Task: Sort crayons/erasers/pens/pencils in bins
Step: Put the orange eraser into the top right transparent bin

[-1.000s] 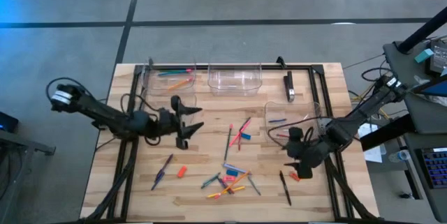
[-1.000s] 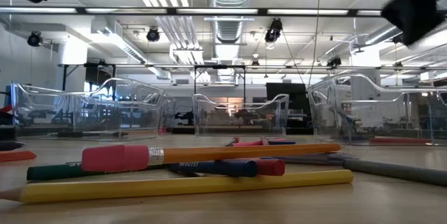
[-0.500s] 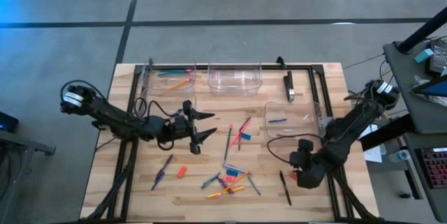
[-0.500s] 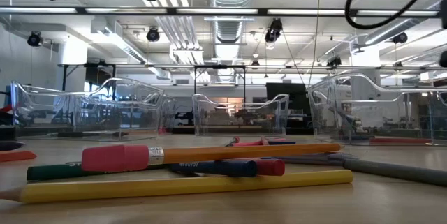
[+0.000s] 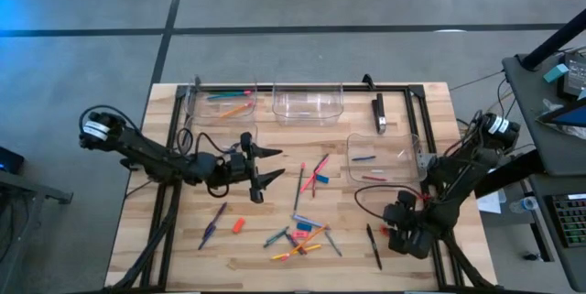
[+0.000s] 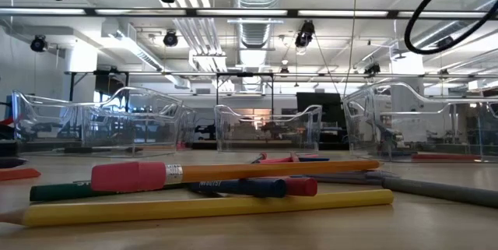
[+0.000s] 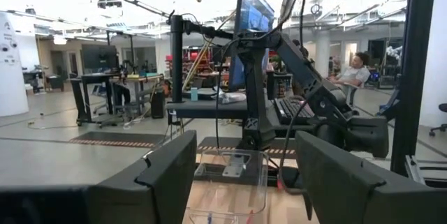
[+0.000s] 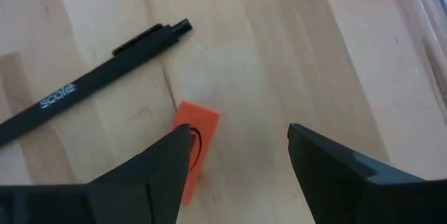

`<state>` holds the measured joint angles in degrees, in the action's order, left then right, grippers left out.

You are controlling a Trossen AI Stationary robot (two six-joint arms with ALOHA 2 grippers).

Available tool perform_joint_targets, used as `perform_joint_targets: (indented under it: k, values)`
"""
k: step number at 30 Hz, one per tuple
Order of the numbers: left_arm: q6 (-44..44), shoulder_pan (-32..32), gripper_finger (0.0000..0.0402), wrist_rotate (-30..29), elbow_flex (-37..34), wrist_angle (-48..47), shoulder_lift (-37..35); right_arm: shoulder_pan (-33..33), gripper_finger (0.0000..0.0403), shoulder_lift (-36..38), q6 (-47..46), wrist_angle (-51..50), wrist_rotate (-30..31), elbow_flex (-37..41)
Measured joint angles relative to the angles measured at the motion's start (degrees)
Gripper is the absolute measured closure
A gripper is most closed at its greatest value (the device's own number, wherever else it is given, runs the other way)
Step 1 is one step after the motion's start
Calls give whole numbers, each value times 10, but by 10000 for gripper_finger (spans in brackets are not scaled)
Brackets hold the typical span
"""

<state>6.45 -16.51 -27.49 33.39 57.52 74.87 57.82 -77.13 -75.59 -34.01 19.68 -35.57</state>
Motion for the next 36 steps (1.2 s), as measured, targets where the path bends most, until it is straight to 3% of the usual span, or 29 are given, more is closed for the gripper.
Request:
perform_joint_targets:
  k: [8, 26, 36]
  values:
    - [-1, 0, 176, 0, 0, 0, 0, 1, 174, -61, -20, 15, -11, -1]
    - [-1, 0, 175, 0, 0, -6, 0, 16, 176, -54, 0, 60, -19, -9]
    - [-2, 0, 175, 0, 0, -6, 0, 16, 251, -47, 32, 64, -33, -11]
